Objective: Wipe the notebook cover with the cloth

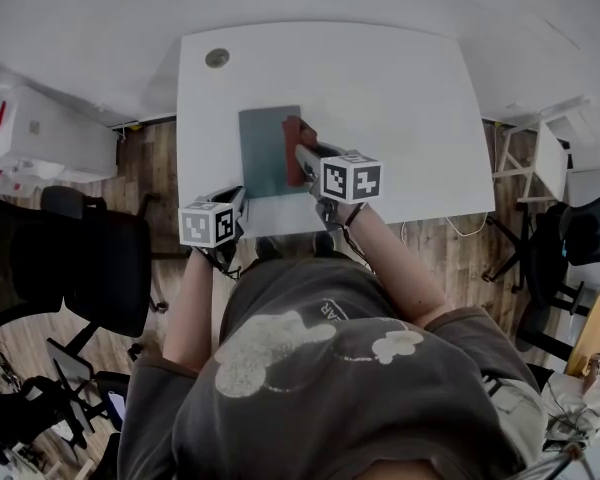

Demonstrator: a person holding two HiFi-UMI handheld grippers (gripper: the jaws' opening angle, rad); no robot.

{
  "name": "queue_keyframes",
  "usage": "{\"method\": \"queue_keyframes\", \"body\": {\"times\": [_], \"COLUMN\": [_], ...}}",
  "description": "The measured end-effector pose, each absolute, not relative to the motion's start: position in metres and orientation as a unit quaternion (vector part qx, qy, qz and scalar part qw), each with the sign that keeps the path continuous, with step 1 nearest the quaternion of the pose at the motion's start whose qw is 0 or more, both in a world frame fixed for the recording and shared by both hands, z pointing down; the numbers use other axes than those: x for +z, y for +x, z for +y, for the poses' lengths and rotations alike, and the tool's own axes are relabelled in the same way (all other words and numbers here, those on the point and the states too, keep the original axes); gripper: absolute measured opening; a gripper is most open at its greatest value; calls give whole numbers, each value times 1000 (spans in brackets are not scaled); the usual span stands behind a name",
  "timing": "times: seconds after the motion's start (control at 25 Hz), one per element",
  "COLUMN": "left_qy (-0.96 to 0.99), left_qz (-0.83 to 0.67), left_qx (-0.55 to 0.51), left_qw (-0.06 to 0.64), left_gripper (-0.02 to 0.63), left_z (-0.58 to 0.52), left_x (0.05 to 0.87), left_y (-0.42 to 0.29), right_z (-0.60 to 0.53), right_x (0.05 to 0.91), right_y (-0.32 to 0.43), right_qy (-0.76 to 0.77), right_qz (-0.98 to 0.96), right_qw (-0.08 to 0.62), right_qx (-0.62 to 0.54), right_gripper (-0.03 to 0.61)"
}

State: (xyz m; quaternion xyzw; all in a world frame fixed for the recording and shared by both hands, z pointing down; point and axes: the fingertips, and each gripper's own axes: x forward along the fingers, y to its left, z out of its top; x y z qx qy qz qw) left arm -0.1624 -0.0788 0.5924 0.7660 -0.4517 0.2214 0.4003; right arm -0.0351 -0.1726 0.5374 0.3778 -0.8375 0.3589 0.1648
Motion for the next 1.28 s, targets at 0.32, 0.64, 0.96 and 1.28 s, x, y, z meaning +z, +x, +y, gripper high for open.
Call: {"method": "queue_keyframes", "body": {"times": [0.32, 0.64, 0.96, 1.28], "left_qy": [757, 753, 750, 748], "left_qz": [-472, -464, -460, -456], "left_qx": [208, 211, 217, 220], "left_qw": [402, 416, 423, 429], "left_gripper": [-3, -3, -3, -3], "left_z": [-77, -68, -64, -66], "left_x": [583, 591, 598, 602], "left_y": [-189, -196, -201, -194], "right_z": [-141, -124, -117, -118], "right_x": [538, 547, 559, 566], "right_y": [-105, -138, -156, -146], "right_qy": [295, 265, 258, 262], "right_qz": [-862, -865, -864, -860], "right_qw": [168, 182, 186, 189], "right_qx": [377, 385, 391, 396], "right_gripper": [89, 89, 89, 89]}}
